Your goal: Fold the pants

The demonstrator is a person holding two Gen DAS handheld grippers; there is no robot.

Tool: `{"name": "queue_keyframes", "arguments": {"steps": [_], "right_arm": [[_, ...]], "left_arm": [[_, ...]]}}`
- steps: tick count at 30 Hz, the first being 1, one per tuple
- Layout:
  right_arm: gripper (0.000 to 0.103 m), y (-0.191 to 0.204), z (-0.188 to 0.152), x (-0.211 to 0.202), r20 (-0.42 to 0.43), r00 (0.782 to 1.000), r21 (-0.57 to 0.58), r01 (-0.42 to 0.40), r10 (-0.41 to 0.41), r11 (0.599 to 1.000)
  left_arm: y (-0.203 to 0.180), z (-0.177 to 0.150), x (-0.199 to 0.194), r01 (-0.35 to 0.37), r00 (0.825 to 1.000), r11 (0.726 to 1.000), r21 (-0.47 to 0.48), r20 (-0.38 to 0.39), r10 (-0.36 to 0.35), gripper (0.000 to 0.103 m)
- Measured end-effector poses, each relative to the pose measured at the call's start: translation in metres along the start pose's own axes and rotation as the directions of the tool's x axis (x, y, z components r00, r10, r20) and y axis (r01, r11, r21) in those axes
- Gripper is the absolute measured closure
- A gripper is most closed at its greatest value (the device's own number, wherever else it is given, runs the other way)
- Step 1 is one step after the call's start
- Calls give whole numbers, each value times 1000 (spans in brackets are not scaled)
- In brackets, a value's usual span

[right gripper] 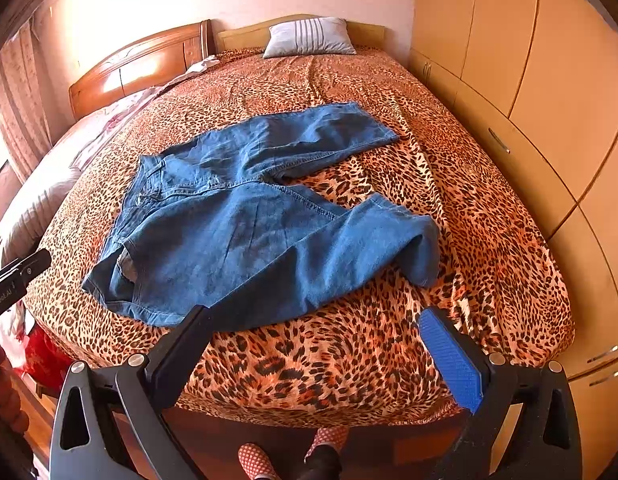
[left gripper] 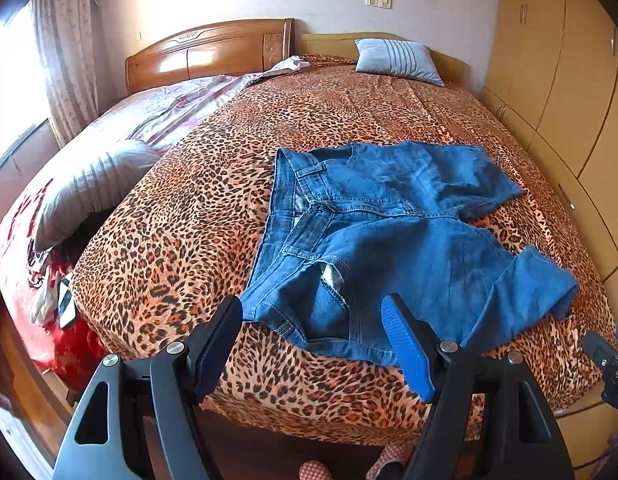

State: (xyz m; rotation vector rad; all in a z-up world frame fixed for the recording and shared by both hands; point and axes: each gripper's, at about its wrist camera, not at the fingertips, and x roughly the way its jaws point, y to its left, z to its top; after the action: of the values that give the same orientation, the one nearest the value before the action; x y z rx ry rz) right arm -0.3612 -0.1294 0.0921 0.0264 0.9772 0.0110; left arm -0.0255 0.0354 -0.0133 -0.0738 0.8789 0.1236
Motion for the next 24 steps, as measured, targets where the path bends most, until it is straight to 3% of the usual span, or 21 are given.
{"name": "queue_keyframes", "arguments": {"steps": [24], "right_arm": [[0,5,0,2,-20,1000,-1,-2,2,1000]], "left_arm": [[2,-9,-2,20,1000,1000,16,-4,-20,30]]}}
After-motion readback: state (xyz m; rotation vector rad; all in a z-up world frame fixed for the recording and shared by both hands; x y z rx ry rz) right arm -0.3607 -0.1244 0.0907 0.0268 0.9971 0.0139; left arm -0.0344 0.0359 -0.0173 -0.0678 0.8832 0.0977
